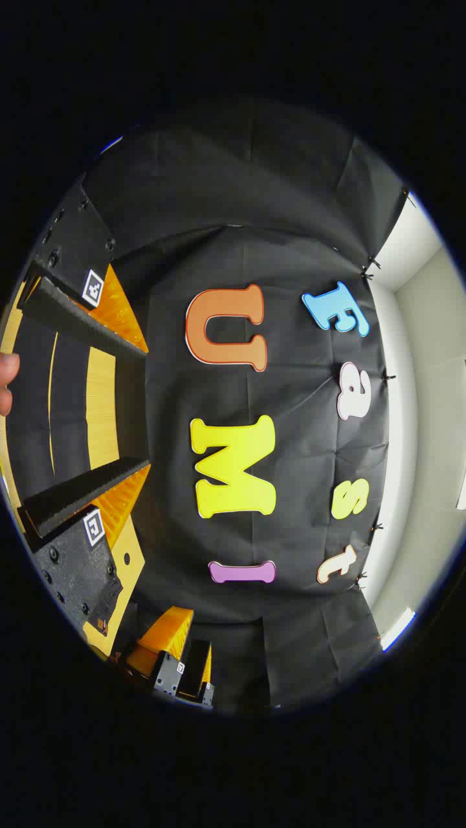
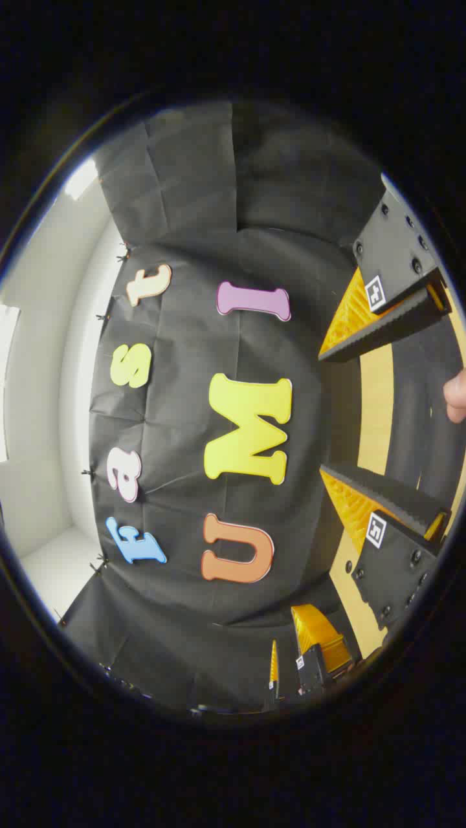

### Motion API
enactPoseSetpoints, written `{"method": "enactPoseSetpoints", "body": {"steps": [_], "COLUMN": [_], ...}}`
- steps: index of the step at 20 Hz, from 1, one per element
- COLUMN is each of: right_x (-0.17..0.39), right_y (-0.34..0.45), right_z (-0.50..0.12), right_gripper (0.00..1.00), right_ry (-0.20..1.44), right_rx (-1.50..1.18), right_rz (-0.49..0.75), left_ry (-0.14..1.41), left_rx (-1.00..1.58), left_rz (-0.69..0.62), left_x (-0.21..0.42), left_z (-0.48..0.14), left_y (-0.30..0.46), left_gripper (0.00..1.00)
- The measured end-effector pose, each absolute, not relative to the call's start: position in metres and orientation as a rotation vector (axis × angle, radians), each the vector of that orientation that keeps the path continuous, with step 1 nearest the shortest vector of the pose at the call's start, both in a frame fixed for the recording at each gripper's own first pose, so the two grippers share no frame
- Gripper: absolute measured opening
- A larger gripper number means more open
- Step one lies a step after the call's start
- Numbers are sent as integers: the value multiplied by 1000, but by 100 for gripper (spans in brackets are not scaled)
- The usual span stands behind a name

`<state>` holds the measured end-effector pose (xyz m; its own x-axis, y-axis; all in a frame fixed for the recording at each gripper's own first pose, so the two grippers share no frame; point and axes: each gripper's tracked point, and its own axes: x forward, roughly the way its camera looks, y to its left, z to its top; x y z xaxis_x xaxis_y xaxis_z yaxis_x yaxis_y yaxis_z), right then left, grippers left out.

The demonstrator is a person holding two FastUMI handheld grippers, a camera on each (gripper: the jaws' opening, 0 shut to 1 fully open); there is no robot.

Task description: Grasp the waist and the cuffs of the jeans and fold them to make the two legs overlap; first hold the waist and fold one-third of the jeans toward the cuffs, then hold the cuffs and fold the remaining one-third in the same direction to finish folding.

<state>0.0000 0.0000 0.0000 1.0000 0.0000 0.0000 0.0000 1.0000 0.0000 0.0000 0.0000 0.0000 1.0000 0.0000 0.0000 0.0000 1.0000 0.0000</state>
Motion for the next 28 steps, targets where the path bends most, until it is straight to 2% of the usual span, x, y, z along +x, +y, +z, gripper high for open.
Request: {"method": "enactPoseSetpoints", "body": {"steps": [2,3,5,6,7,8,9,15,16,20,22,23,24,28], "right_x": [1,1,2,2,2,2,1,5,6,9,12,14,15,18], "right_y": [-4,-8,-15,-18,-21,-22,-24,-33,-34,-40,-47,-54,-62,-119], "right_z": [0,-1,-3,-2,-3,-3,-3,-4,-5,-6,-11,-17,-21,-46], "right_gripper": [96,96,96,96,94,98,98,96,94,94,94,96,96,96], "right_ry": [0,3,7,6,6,4,3,5,7,13,26,45,61,134], "right_rx": [1,3,6,4,-1,-3,-4,-14,-19,-33,-34,-30,-24,-17], "right_rz": [-4,-12,-22,-28,-32,-35,-35,-36,-36,-35,-37,-44,-52,-131], "left_ry": [1,2,2,4,7,9,9,15,15,15,28,43,57,143], "left_rx": [-6,-5,-1,-1,2,5,7,14,18,34,34,29,25,5], "left_rz": [-2,-1,2,-2,-3,-4,-7,-8,-6,2,14,21,30,117], "left_x": [-1,0,0,0,0,2,3,5,5,8,13,15,16,17], "left_z": [-1,0,-2,-1,-3,-4,-5,-7,-6,-8,-14,-19,-24,-57], "left_y": [0,0,0,-1,-1,-2,-4,-6,-5,-2,5,8,12,52], "left_gripper": [100,97,100,97,99,100,97,100,97,97,97,100,98,99]}}
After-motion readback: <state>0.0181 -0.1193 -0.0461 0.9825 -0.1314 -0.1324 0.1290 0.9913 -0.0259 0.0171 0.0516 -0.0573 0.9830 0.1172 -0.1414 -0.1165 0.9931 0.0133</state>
